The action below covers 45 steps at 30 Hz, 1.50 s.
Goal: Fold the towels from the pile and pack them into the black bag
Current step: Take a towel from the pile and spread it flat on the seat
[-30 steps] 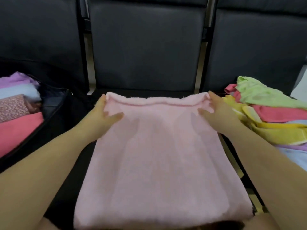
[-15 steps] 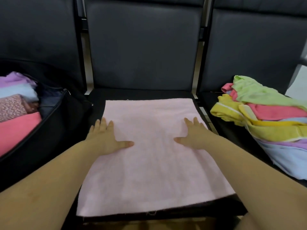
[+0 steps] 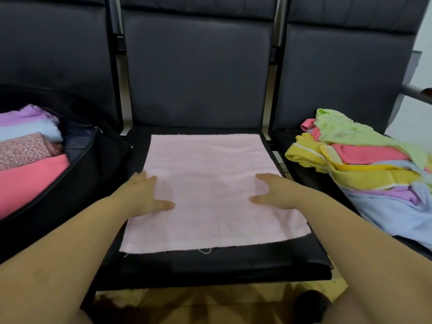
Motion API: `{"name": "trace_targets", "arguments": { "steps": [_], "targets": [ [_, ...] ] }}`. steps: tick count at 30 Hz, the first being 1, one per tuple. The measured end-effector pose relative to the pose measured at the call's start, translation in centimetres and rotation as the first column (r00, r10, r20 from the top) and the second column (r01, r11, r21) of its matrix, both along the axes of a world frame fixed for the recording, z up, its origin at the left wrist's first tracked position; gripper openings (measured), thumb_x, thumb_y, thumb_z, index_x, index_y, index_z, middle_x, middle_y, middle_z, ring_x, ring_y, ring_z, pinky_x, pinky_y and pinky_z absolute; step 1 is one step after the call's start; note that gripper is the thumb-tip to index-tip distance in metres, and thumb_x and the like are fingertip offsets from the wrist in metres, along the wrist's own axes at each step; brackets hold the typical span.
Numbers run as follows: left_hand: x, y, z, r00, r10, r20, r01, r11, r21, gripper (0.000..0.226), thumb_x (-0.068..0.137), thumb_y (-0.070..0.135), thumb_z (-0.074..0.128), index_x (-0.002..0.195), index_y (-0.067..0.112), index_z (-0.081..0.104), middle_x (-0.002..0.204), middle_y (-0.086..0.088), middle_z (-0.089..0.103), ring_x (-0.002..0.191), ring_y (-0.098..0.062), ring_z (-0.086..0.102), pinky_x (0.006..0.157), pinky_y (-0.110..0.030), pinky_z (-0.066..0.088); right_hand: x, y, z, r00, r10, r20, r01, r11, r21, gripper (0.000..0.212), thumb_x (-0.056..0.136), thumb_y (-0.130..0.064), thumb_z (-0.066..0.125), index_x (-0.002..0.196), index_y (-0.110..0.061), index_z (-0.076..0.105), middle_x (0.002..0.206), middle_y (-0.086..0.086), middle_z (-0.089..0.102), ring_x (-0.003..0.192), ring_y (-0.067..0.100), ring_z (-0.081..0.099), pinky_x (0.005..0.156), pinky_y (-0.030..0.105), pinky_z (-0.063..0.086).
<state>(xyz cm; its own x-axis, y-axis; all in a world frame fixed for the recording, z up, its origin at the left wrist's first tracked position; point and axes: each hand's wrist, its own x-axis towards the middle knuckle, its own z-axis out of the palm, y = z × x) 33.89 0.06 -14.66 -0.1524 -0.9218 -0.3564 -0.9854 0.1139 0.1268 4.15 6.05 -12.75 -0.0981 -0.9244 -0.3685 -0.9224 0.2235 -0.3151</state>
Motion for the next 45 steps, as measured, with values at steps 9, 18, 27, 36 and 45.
{"name": "trace_targets", "arguments": {
  "steps": [9,18,27,36,45],
  "targets": [
    [2.8,1.9,1.9,0.974,0.226,0.011,-0.226,0.97,0.086,0.042,0.079,0.045,0.073,0.077,0.006,0.057,0.08,-0.008,0.064,0.061,-0.016,0.057,0.054,-0.024,0.044,-4.4,3.4,2.0,0.953,-0.299,-0.046,0.301,0.952,0.059,0.047,0.085,-0.027,0.072,0.122,-0.005,0.055,0.112,0.014,0.063,0.102,0.026,0.061,0.084,0.035,0.053],
    [3.1,6.2,3.0,0.958,0.283,-0.04,-0.258,0.916,0.309,0.037,0.082,0.034,0.074,0.068,0.005,0.057,0.06,-0.005,0.061,0.045,-0.012,0.053,0.034,-0.015,0.033,-3.7,5.8,1.1,0.906,-0.415,-0.088,0.423,0.871,0.249,0.027,0.091,-0.028,0.064,0.084,-0.005,0.055,0.08,0.007,0.061,0.066,0.016,0.056,0.057,0.025,0.047],
    [3.7,7.4,3.5,0.843,0.468,-0.265,-0.349,0.85,0.394,0.027,0.093,0.022,0.059,0.073,0.005,0.061,0.051,-0.001,0.065,0.035,-0.007,0.054,0.033,-0.012,0.026,-3.2,6.0,0.8,0.883,-0.467,0.048,0.456,0.878,0.148,0.006,0.09,-0.005,0.055,0.09,0.001,0.057,0.074,0.015,0.065,0.067,0.022,0.063,0.052,0.028,0.051],
    [4.3,6.1,5.1,0.491,0.49,-0.721,-0.472,0.845,0.253,0.02,0.093,0.024,0.06,0.08,0.008,0.061,0.072,-0.003,0.063,0.058,-0.012,0.053,0.052,-0.022,0.036,-4.8,5.2,3.2,0.671,-0.363,0.647,0.628,0.741,-0.236,0.012,0.093,-0.006,0.059,0.105,-0.005,0.056,0.084,0.018,0.059,0.062,0.017,0.051,0.043,0.019,0.052],
    [3.3,4.6,1.8,0.774,0.494,-0.396,-0.41,0.868,0.281,0.029,0.088,0.021,0.067,0.067,0.003,0.059,0.053,-0.004,0.057,0.043,-0.014,0.052,0.043,-0.018,0.031,-4.2,3.8,0.5,0.824,-0.512,0.242,0.503,0.858,0.105,0.009,0.091,-0.004,0.06,0.092,0.004,0.058,0.069,0.014,0.054,0.059,0.019,0.05,0.049,0.026,0.044]
  ]
}}
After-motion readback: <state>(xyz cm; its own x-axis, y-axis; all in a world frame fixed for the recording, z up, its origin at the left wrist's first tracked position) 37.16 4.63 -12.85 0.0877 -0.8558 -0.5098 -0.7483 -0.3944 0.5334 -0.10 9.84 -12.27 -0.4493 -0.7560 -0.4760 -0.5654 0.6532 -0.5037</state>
